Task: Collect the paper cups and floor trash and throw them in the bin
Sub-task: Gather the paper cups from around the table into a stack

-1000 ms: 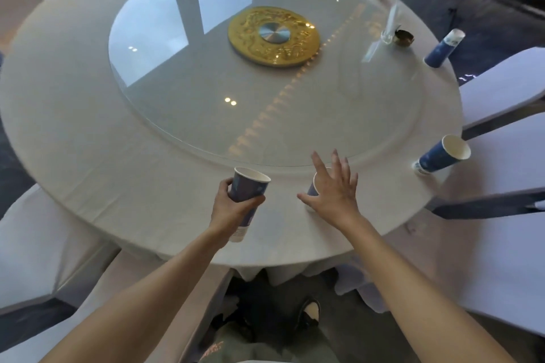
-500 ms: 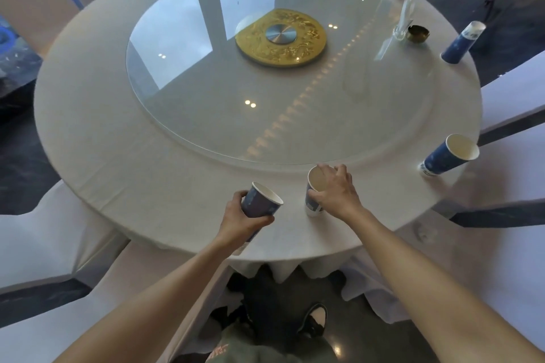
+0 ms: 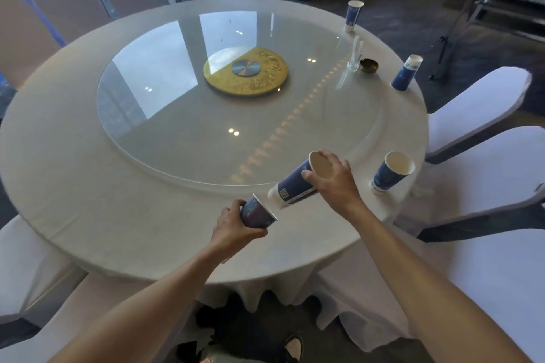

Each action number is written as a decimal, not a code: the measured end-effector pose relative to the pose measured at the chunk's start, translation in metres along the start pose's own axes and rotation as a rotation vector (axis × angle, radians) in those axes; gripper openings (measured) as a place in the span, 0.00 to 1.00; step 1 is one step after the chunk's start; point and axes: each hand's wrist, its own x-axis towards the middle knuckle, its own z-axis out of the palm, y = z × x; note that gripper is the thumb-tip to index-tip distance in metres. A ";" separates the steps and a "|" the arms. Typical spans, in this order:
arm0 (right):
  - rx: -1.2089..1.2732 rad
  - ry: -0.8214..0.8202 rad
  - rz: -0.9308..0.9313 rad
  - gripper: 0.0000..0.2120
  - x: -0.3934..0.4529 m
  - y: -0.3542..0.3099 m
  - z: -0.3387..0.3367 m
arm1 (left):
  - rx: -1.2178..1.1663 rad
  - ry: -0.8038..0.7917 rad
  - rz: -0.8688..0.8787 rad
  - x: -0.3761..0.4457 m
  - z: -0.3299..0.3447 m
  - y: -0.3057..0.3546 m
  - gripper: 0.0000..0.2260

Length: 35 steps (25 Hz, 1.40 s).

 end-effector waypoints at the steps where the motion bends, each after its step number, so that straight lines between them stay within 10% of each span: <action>1: 0.027 -0.021 -0.002 0.30 -0.002 0.005 -0.009 | 0.003 -0.002 0.028 0.001 0.008 0.009 0.36; 23: 0.184 -0.228 0.451 0.40 0.029 0.118 -0.048 | -0.108 -0.415 0.255 0.088 0.138 0.124 0.31; 28: -0.073 -0.163 0.422 0.54 0.054 0.123 -0.081 | -0.123 -0.411 0.191 0.102 0.158 0.128 0.27; 35: -0.716 0.058 0.098 0.43 0.110 0.143 -0.145 | -0.125 -0.375 0.083 0.103 0.168 0.140 0.26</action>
